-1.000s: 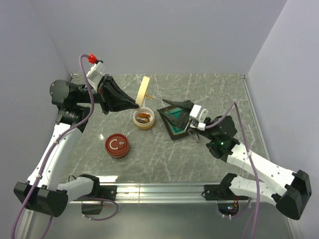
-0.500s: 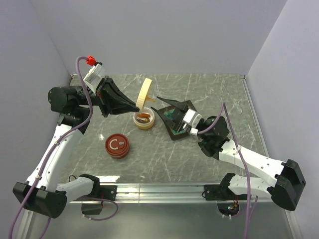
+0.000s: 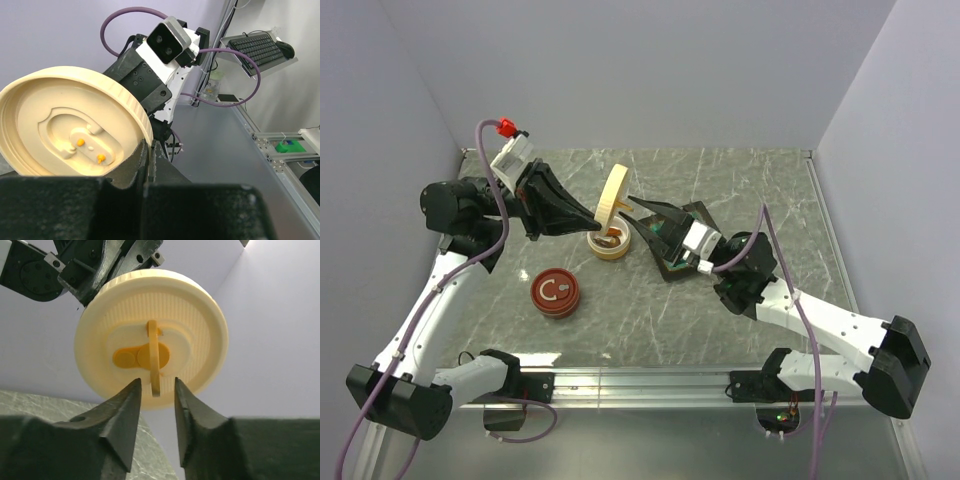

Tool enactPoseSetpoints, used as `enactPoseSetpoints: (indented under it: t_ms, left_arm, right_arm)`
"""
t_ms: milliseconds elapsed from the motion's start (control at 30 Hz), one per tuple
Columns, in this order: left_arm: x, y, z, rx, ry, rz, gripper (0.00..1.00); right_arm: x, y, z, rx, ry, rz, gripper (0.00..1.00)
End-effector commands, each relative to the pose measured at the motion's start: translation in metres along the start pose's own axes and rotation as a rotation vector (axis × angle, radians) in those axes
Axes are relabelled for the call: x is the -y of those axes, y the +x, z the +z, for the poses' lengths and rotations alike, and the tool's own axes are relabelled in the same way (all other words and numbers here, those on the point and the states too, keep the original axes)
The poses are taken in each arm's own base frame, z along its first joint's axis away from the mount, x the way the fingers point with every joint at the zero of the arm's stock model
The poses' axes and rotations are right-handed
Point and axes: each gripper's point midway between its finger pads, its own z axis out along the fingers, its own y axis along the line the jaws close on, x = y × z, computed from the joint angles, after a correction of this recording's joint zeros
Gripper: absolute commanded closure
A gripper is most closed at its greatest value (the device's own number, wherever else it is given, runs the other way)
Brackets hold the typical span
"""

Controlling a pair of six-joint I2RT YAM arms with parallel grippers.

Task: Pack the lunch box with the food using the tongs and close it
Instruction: Pass the lid of the lunch box from the left arm to the right

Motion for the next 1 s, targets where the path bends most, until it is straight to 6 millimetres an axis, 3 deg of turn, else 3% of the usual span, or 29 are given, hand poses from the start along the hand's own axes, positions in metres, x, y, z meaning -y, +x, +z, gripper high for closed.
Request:
enactPoseSetpoints:
  t_ms: [0, 233, 333, 400, 433, 467, 700, 833, 900, 933, 967]
  left_arm:
    - [0.013, -0.01, 0.002, 0.017, 0.016, 0.068, 1.0]
    - [0.012, -0.005, 0.002, 0.016, 0.01, 0.047, 1.0]
    - [0.011, -0.002, 0.001, 0.012, 0.006, 0.024, 1.0]
    - [0.011, -0.002, 0.001, 0.011, 0.004, 0.027, 1.0]
    - [0.01, -0.001, 0.001, 0.011, 0.004, 0.024, 1.0]
    - [0.011, -0.001, 0.001, 0.012, 0.004, 0.027, 1.0]
    - [0.012, -0.002, 0.002, 0.007, 0.008, 0.024, 1.0]
    - [0.009, -0.004, 0.002, 0.017, -0.007, 0.034, 0.99]
    - [-0.003, -0.005, 0.002, 0.022, -0.055, 0.023, 0.92]
    - [-0.008, -0.006, 0.001, 0.026, -0.082, 0.018, 0.81]
    - [-0.018, -0.002, 0.0, 0.025, -0.127, -0.052, 0.76]
  right_arm:
    - [0.013, -0.027, 0.011, 0.085, 0.028, -0.056, 0.62]
    - [0.009, -0.036, 0.01, 0.109, 0.01, -0.072, 0.89]
    - [0.016, -0.038, 0.014, 0.082, 0.03, -0.032, 0.92]
    - [0.018, -0.039, 0.015, 0.077, 0.036, -0.026, 0.9]
    - [0.019, -0.039, 0.014, 0.076, 0.039, -0.029, 0.77]
    - [0.018, -0.039, 0.014, 0.076, 0.036, -0.031, 0.73]
    - [0.017, -0.041, 0.017, 0.086, 0.02, -0.031, 0.76]
    - [0.019, -0.042, 0.018, 0.085, 0.026, -0.029, 1.0]
    - [0.02, -0.043, 0.017, 0.064, 0.025, -0.019, 1.0]
    - [0.024, -0.043, 0.018, 0.048, 0.037, -0.015, 1.0]
    - [0.021, -0.032, 0.016, -0.014, 0.023, 0.006, 1.0]
